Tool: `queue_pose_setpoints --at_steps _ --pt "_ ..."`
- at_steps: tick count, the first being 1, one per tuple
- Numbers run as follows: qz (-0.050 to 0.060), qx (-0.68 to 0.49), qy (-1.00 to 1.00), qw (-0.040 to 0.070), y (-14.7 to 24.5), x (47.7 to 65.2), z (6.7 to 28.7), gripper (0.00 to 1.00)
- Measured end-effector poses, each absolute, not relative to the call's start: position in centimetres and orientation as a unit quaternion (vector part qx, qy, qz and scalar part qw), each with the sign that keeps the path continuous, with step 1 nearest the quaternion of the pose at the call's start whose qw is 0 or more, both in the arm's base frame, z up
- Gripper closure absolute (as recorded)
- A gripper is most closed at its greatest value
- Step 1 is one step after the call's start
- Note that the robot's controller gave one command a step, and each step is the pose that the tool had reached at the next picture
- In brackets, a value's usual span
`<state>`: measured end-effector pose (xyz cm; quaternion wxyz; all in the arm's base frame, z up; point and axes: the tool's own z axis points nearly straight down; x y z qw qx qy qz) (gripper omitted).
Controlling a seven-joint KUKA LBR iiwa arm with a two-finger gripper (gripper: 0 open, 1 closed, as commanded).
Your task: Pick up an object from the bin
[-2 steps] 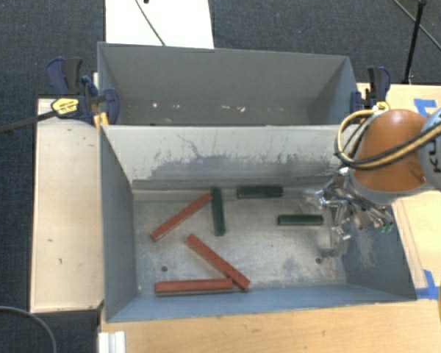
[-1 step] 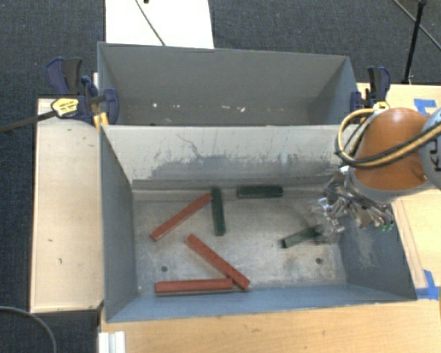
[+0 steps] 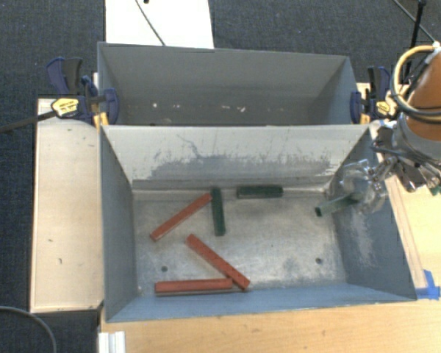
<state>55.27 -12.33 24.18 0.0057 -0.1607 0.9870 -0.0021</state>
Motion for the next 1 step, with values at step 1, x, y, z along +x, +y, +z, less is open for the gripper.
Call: queue_pose_setpoints --at_steps 1 --pt "-0.001 -0.144 0.99 0.003 -13.87 57.94 23.0 1.0"
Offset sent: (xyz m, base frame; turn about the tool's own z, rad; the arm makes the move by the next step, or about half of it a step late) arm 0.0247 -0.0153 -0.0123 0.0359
